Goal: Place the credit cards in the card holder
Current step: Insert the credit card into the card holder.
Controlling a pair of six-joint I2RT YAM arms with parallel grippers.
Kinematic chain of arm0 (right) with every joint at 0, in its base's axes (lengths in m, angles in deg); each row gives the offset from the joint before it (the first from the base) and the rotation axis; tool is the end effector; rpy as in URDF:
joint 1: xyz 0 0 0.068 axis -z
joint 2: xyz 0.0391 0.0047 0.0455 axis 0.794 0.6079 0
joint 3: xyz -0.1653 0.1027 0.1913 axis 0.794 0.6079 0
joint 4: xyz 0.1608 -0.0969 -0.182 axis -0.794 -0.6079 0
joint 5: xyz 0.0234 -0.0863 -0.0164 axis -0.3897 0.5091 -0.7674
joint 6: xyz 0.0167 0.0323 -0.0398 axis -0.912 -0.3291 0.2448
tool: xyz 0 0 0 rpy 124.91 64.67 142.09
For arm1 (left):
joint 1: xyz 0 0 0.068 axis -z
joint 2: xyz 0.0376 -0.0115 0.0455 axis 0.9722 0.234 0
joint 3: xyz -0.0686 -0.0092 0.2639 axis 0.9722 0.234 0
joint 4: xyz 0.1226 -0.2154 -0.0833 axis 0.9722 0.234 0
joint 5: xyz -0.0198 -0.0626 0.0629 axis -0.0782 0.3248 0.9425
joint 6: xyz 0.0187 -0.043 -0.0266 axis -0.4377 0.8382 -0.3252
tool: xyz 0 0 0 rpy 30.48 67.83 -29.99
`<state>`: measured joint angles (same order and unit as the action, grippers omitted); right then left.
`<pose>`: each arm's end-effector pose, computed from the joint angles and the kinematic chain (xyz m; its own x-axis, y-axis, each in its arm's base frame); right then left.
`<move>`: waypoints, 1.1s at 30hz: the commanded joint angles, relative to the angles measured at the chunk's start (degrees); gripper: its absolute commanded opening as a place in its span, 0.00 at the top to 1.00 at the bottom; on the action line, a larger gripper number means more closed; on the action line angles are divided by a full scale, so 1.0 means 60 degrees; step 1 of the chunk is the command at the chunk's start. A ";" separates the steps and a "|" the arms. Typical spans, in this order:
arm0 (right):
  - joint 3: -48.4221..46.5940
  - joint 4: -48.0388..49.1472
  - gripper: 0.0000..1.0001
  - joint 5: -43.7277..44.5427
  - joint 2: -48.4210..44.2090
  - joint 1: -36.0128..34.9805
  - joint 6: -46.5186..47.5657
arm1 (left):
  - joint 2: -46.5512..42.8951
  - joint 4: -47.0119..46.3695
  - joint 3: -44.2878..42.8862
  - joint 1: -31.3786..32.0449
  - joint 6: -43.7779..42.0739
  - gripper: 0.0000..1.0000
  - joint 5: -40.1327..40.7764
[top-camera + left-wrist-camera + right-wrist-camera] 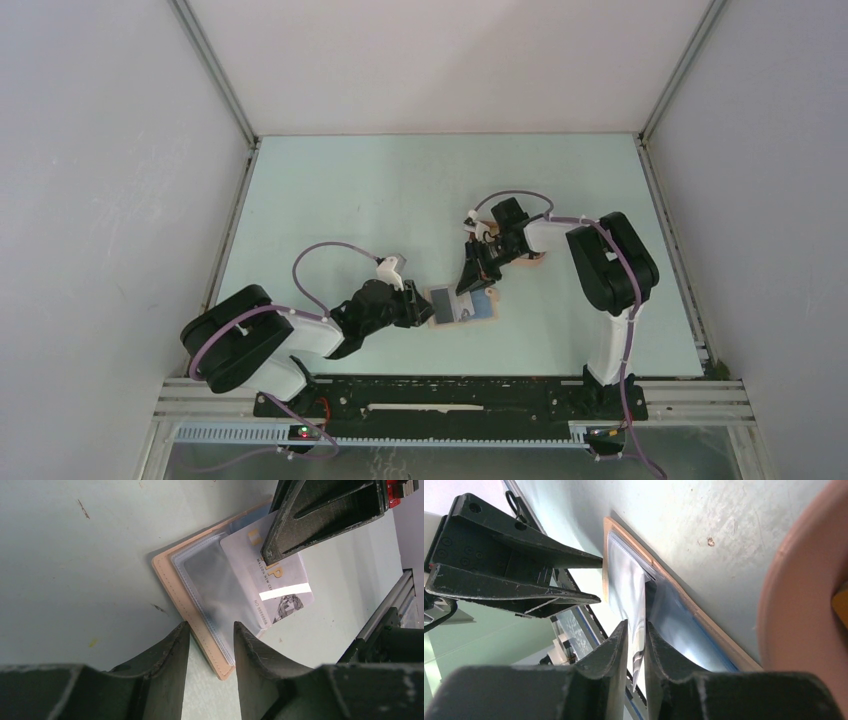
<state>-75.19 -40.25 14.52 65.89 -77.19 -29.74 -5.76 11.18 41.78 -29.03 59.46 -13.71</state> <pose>0.3094 0.1731 0.1163 -0.9480 -0.2826 -0.1463 -0.2788 0.5160 0.8099 0.1533 -0.1675 0.1170 -0.7361 -0.2093 -0.6438 0.3261 0.7238 -0.6081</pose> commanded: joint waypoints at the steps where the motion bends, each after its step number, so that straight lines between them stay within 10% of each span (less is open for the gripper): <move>1: -0.0107 -0.0707 0.73 0.0702 0.0262 -0.0010 0.0207 | -0.0185 0.0072 -0.0050 -0.0035 0.0033 0.57 -0.0116; 33: -0.0815 -0.2519 0.52 0.3071 -0.0540 -0.0456 0.2032 | -0.0410 0.0115 -0.0003 -0.0039 -0.0026 0.57 -0.0191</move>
<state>-79.71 -51.88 25.12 64.38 -79.02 -21.22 -6.88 12.84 41.78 -29.03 59.46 -14.00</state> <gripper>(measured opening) 0.472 0.432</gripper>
